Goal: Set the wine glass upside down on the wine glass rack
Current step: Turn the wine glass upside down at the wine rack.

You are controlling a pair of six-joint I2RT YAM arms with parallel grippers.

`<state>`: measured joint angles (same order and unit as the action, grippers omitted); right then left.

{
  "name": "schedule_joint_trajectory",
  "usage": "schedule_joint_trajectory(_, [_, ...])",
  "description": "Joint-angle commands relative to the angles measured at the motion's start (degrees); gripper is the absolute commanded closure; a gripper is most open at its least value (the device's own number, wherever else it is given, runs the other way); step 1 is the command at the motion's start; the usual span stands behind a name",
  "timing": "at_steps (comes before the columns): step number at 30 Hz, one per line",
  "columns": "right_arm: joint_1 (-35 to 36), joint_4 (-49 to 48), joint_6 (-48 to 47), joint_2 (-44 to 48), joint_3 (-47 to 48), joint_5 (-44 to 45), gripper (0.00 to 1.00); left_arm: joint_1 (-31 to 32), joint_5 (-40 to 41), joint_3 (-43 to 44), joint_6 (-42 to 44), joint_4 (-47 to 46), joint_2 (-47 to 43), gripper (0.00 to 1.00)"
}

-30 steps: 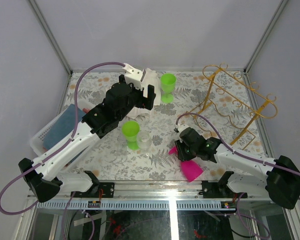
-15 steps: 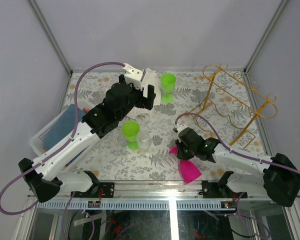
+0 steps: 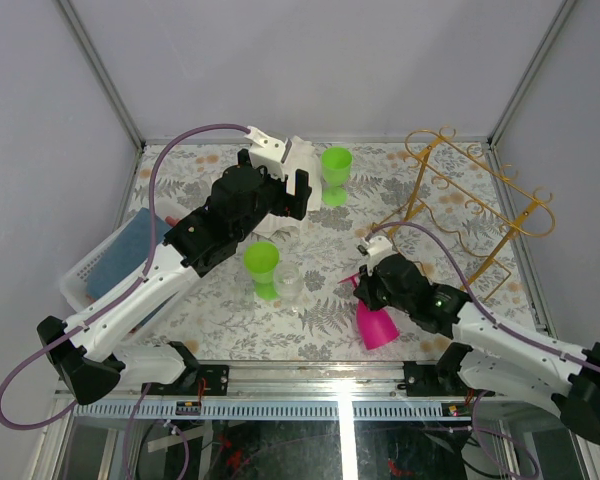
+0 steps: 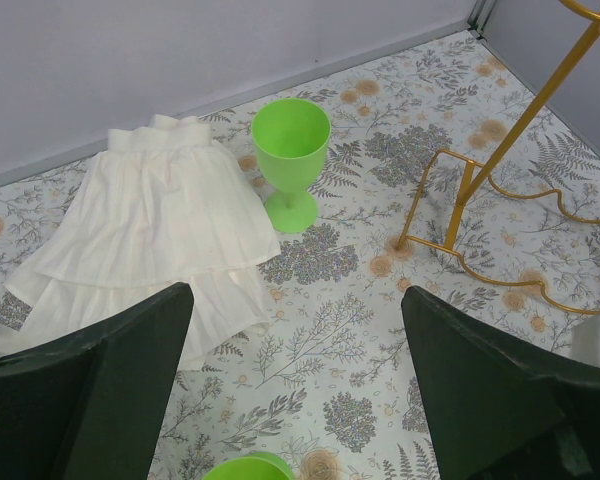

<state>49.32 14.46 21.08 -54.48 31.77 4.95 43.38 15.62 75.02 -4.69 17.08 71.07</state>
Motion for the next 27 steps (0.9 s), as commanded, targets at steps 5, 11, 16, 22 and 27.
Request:
schedule_joint_trajectory(5, [0.43, -27.58, -12.53, 10.99, -7.91, 8.74, 1.0, -0.36, 1.3, -0.56, -0.19, -3.81, -1.11, 0.14])
schedule_joint_trajectory(11, [0.41, -56.39, -27.41, 8.77, -13.8, 12.81, 1.0, -0.39, 1.21, -0.66, -0.06, -3.81, -1.1, 0.14])
schedule_joint_trajectory(16, [-3.29, -72.58, -32.35, 1.19, -14.01, 13.82, 1.0, -0.37, 1.21, -0.73, -0.06, -3.88, -1.18, 0.14])
schedule_joint_trajectory(22, [-13.88, -89.03, -28.25, -7.29, -12.51, 6.99, 1.0, -0.36, 0.95, -0.71, -0.1, -3.9, -1.19, 0.14])
schedule_joint_trajectory(27, [-16.11, -97.13, -29.07, -13.27, -8.95, 4.65, 1.0, -0.4, 1.09, -0.77, -0.06, -3.97, -1.26, 0.14])
